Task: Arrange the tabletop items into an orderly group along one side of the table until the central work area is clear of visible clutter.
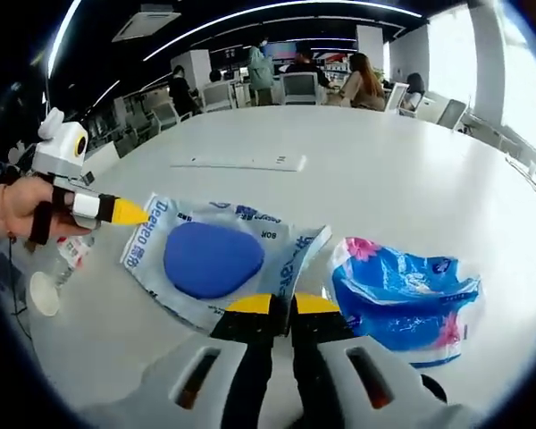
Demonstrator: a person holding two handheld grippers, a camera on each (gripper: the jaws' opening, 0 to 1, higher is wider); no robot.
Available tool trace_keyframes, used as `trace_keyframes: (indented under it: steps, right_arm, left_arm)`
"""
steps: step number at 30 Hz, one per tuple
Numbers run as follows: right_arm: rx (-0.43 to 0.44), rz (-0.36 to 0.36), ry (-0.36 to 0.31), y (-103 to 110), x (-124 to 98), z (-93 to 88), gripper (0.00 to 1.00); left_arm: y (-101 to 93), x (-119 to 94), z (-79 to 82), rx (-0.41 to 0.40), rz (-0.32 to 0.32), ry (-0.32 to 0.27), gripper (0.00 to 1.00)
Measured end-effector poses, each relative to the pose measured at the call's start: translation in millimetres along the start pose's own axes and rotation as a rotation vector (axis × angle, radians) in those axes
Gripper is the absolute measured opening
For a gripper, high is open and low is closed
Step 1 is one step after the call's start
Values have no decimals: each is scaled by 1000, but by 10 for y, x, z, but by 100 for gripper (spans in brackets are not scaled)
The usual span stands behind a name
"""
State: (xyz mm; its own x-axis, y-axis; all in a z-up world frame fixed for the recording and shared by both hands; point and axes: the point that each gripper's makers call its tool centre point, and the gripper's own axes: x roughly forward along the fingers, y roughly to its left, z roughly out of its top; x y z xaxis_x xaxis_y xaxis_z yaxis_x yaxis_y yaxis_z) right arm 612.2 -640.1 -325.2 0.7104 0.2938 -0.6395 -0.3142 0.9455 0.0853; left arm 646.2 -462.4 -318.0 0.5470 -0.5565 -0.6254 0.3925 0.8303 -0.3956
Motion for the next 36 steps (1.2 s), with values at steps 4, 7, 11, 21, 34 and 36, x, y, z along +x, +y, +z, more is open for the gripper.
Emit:
trace_keyframes:
  steps: [4, 7, 11, 21, 34, 36]
  right_arm:
    - [-10, -12, -7, -18, -25, 24, 6]
    - [-14, -14, -7, -22, -34, 29, 7]
    - [-15, -16, -13, -16, -55, 51, 8]
    - [-20, -23, -25, -13, -103, 99, 9]
    - [-16, -19, -40, 18, -139, 149, 10]
    - [-9, -15, -46, 29, -146, 165, 12]
  left_arm:
    - [21, -3, -9, -7, 3, -3, 0]
    - [22, -7, -7, -9, 3, -6, 0]
    - [31, -6, -7, -10, 3, -7, 0]
    - [58, -9, -11, -5, 1, -12, 0]
    - [98, -22, 15, -5, 3, -21, 10]
    - [90, -32, 35, -8, -1, -29, 12]
